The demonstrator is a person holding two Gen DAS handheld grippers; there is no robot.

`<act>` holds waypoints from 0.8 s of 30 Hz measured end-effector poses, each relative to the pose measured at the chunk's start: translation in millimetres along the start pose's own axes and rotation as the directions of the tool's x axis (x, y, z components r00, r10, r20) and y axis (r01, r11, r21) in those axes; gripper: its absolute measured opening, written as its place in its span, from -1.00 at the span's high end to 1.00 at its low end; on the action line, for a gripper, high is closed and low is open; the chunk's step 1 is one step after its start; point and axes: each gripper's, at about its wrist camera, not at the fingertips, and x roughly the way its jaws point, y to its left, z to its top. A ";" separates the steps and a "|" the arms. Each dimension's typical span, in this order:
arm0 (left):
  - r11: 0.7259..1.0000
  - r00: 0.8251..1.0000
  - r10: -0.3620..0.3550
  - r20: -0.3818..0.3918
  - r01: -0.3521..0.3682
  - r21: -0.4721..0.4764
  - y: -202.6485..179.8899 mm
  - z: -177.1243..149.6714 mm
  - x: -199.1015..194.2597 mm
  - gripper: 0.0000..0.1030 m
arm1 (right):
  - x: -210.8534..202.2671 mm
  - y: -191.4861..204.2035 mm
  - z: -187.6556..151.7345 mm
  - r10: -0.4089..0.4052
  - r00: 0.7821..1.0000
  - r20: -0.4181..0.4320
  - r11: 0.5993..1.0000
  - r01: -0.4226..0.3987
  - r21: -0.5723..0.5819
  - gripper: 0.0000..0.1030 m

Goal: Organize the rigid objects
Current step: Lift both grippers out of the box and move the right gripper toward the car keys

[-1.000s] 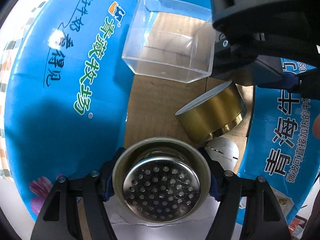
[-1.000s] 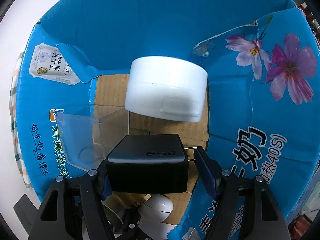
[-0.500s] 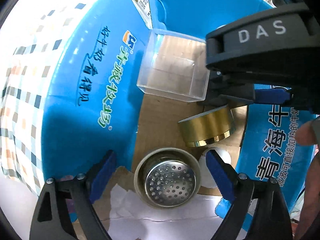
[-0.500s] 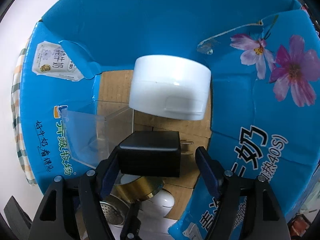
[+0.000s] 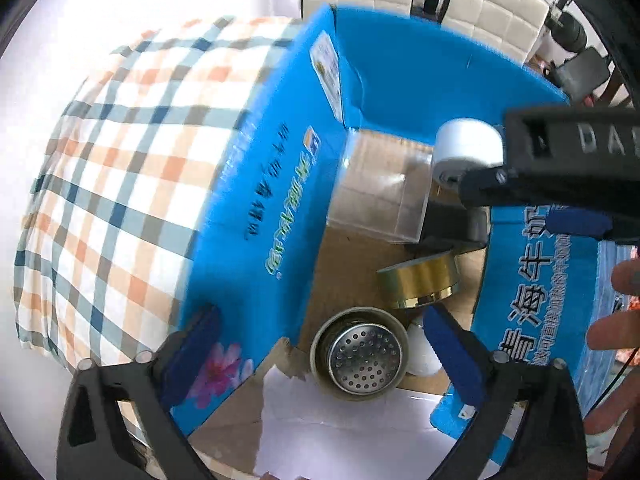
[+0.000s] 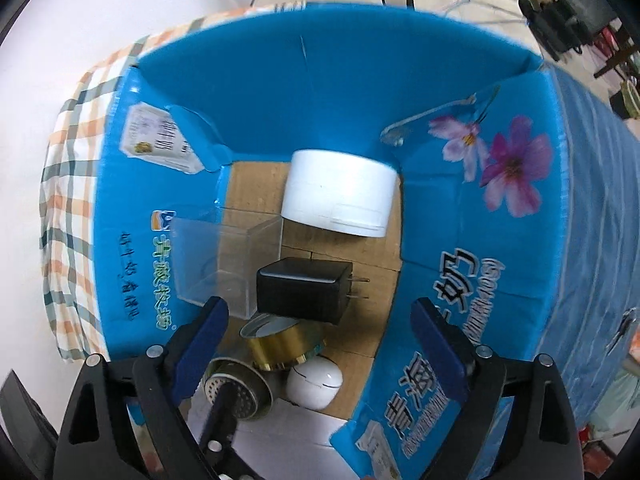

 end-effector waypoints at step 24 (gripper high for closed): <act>1.000 0.984 0.007 0.177 -0.012 0.029 12.7 -15.6 -129.3 -1.00 | -130.9 -39.7 -103.6 0.067 0.970 0.234 0.994 -0.044 -0.102 -0.95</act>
